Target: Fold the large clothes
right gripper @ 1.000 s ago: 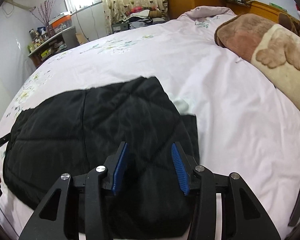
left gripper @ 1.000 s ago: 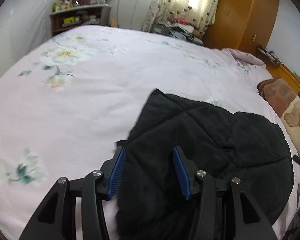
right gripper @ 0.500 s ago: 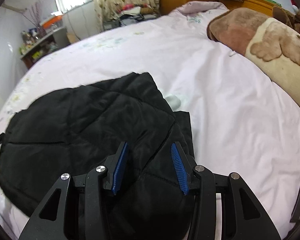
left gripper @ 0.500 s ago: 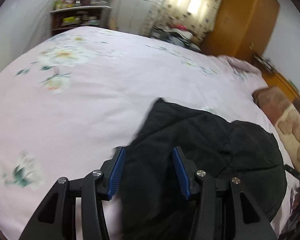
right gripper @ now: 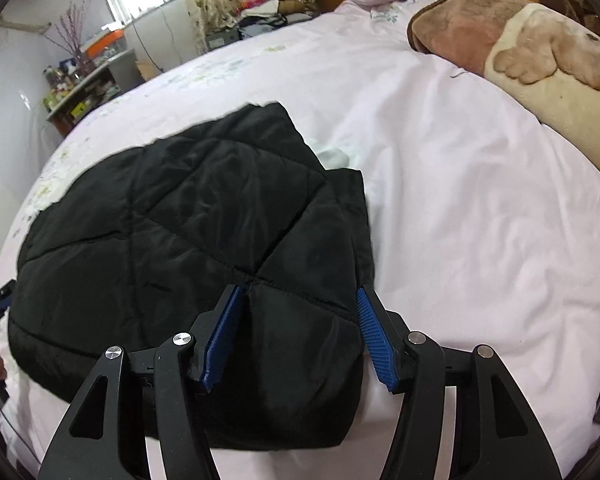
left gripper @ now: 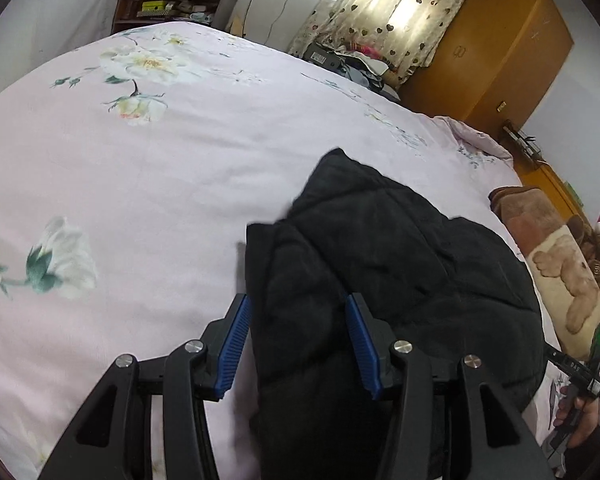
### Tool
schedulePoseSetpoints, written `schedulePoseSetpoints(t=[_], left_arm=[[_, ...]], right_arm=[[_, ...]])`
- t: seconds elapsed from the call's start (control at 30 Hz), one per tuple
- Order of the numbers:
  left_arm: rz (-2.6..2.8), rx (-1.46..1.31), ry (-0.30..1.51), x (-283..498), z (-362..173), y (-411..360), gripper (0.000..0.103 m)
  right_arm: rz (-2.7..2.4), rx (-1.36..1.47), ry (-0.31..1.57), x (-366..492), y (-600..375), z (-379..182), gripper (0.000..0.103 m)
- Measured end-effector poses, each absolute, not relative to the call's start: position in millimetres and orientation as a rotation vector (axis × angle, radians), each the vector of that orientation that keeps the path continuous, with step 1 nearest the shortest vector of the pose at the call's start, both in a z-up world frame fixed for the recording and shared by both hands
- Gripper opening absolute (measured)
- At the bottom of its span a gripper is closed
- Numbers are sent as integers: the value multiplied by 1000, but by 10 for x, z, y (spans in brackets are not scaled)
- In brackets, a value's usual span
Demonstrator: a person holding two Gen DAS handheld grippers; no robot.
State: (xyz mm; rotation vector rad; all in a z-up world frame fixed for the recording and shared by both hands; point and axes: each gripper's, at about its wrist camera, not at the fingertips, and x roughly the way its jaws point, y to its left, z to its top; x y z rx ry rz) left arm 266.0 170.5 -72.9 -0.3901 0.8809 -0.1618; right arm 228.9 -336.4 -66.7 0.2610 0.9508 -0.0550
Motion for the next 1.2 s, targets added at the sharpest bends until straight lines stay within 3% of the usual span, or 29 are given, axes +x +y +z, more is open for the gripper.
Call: schedulePoseSetpoints(t=[0.2,0.37,0.97,1.03,1.1,1.2], left_arm=[[-148,-391,942,2831,-1040,1664,66],[-151,-400,967,2998,-1150,1598,71],[-208,-404,973,3121,-1228,1585,73],[-208,-406,974,3110,-1235,1586,73],[-214,-423,981,3115,-1235,1583,72],[-238,-446,978,3114,-1271,1601,72]], right_arm=[[-23,319,990,2370,-3487,-955,64],[-11,360,998,2569,-3559,-1101,69],[119,531,1008,2791,-3820,-1370,73],[127,540,1017,2798,-3800,-1382,70],[142,553,1011,2765,-3765,-1335,57],[149,540,1008,2754,-3734,-1316,55]])
